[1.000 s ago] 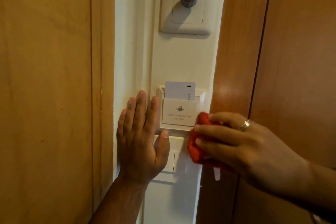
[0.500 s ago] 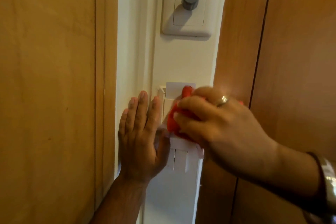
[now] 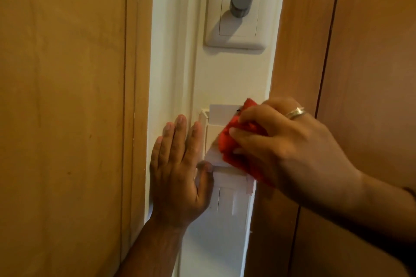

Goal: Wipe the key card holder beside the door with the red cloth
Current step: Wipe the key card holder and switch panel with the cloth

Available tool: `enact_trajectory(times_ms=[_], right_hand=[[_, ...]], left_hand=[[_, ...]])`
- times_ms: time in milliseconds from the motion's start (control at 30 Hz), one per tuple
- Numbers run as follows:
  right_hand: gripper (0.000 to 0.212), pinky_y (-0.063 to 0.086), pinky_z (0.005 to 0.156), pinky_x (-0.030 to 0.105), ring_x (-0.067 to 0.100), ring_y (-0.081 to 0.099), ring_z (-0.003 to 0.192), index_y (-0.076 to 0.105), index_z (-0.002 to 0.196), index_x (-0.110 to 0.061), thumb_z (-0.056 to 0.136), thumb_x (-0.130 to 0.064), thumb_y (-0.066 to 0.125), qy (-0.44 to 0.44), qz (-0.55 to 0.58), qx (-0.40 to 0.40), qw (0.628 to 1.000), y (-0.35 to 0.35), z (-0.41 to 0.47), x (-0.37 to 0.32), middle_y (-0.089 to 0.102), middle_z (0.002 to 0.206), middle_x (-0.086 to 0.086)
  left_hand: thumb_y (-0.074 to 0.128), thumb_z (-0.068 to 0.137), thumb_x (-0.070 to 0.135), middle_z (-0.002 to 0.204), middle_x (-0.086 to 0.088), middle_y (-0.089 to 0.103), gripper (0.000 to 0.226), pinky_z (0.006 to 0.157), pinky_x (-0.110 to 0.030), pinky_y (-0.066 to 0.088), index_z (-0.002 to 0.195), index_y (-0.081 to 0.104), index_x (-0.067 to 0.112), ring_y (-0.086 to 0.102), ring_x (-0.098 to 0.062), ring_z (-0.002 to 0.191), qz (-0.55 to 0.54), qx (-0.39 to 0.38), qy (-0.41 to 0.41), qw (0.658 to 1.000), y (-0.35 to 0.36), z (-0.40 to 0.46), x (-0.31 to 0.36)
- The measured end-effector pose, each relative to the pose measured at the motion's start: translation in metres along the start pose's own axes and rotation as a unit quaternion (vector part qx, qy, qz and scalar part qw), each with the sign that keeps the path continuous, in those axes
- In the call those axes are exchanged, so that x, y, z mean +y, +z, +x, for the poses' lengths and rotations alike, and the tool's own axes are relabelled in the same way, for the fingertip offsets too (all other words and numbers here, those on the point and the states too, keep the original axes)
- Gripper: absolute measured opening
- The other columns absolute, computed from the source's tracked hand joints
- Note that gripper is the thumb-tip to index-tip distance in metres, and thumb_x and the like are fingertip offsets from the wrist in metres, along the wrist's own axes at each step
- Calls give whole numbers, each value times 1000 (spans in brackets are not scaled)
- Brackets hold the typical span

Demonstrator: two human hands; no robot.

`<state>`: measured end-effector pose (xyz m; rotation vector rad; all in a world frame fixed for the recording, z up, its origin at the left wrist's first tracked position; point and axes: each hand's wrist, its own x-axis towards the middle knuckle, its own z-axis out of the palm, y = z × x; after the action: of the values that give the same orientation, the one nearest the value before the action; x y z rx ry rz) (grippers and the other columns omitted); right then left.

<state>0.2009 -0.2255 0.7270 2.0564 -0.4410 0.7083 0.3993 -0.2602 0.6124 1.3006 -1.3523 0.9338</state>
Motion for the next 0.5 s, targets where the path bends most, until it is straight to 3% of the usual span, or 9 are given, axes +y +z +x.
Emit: enact_trajectory(times_ms=[167, 333, 500], right_hand=[[40, 56, 74, 42, 31, 59, 101, 69, 106, -19, 69, -33, 62, -76, 14, -42, 996, 7, -20, -6, 65, 110, 9], [40, 54, 79, 44, 34, 58, 105, 69, 107, -15, 73, -35, 68, 23, 38, -1, 999, -1, -12, 15, 65, 113, 13], [42, 55, 78, 38, 29, 60, 101, 70, 104, -20, 65, -37, 68, -60, 37, -75, 995, 4, -22, -11, 66, 108, 7]], left_hand=[[33, 97, 50, 167, -2, 16, 68, 126, -38, 4, 158, 17, 24, 12, -24, 156, -2, 2, 10, 1000, 0, -1, -3], [23, 100, 50, 167, 0, 14, 64, 126, -37, 3, 158, 17, 24, 10, -22, 156, -10, 1, 3, 1000, -1, 0, 1], [26, 99, 51, 166, 0, 14, 65, 127, -41, 5, 158, 16, 24, 13, -26, 155, -2, -4, 3, 1000, -2, -1, -1]])
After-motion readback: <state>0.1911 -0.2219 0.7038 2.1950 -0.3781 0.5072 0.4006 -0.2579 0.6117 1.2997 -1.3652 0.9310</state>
